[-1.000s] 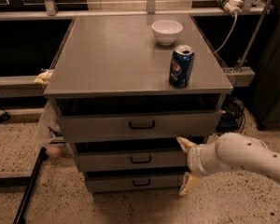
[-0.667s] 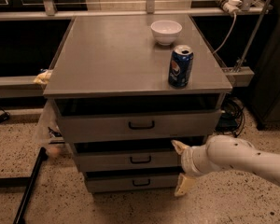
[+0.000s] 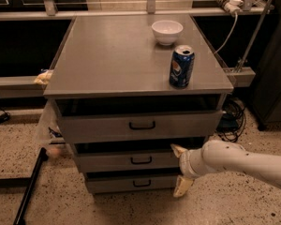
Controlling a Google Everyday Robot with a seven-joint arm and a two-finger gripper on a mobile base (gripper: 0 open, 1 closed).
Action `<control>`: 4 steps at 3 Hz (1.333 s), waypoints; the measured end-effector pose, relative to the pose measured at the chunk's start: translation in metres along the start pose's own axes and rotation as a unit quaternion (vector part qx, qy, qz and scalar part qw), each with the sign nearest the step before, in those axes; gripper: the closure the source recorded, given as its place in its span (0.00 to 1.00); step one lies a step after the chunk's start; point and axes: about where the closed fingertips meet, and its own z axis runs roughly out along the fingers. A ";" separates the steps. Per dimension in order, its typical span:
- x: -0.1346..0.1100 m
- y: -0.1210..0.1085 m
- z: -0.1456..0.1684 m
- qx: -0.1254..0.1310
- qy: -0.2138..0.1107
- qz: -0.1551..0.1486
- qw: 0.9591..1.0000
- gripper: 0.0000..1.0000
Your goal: Open middle drawer
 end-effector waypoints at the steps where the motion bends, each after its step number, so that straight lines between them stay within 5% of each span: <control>1: 0.009 -0.007 0.017 0.007 -0.006 0.000 1.000 0.00; 3: 0.027 -0.024 0.051 0.003 -0.012 0.002 1.000 0.00; 4: 0.039 -0.042 0.085 -0.018 -0.010 0.006 1.000 0.00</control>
Offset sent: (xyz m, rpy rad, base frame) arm 0.0461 -0.0058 -0.0470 0.0289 -0.0259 -0.0029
